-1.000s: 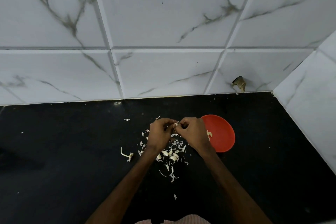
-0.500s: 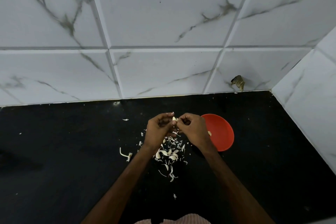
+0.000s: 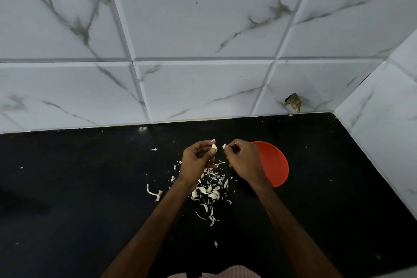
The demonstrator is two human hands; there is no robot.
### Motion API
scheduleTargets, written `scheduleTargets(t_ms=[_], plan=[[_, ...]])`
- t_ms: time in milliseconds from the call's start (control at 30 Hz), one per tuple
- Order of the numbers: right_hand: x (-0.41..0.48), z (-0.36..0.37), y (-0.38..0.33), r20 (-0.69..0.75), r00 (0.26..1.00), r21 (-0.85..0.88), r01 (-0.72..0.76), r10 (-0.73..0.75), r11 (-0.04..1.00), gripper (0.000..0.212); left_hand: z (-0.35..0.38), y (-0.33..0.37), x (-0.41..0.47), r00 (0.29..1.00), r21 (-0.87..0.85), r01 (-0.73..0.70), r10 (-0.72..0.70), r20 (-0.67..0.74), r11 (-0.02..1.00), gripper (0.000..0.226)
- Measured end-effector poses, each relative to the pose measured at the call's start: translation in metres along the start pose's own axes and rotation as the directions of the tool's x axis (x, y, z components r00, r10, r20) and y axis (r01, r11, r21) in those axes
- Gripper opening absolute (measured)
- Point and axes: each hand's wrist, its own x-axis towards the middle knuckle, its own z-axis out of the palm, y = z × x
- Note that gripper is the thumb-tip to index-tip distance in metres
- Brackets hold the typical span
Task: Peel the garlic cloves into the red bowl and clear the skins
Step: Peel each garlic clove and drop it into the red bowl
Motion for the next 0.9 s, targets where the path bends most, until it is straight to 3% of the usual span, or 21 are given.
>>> scheduleTargets(t_ms=[100, 267, 567, 900], plan=[[-0.003, 0.006, 0.005, 0.06, 0.997, -0.085, 0.047, -0.042, 0.995, 0.009, -0.001, -0.002, 0.001, 1.0, 0.025, -0.01, 0.01, -0.023, 1.0, 0.024], [-0.009, 0.02, 0.009, 0.142, 0.987, -0.068, 0.084, -0.074, 0.994, 0.021, -0.003, -0.001, 0.001, 0.997, -0.001, 0.02, -0.02, -0.071, 1.0, 0.023], [-0.002, 0.019, -0.003, 0.057, 0.986, 0.057, 0.155, -0.158, 0.986, 0.015, -0.007, 0.001, 0.001, 0.998, 0.078, 0.031, -0.026, -0.062, 0.996, 0.034], [-0.001, 0.026, -0.009, -0.035, 0.985, -0.006, 0.17, -0.17, 0.985, 0.002, -0.001, 0.001, -0.003, 0.985, 0.233, -0.086, 0.117, -0.124, 0.969, 0.034]])
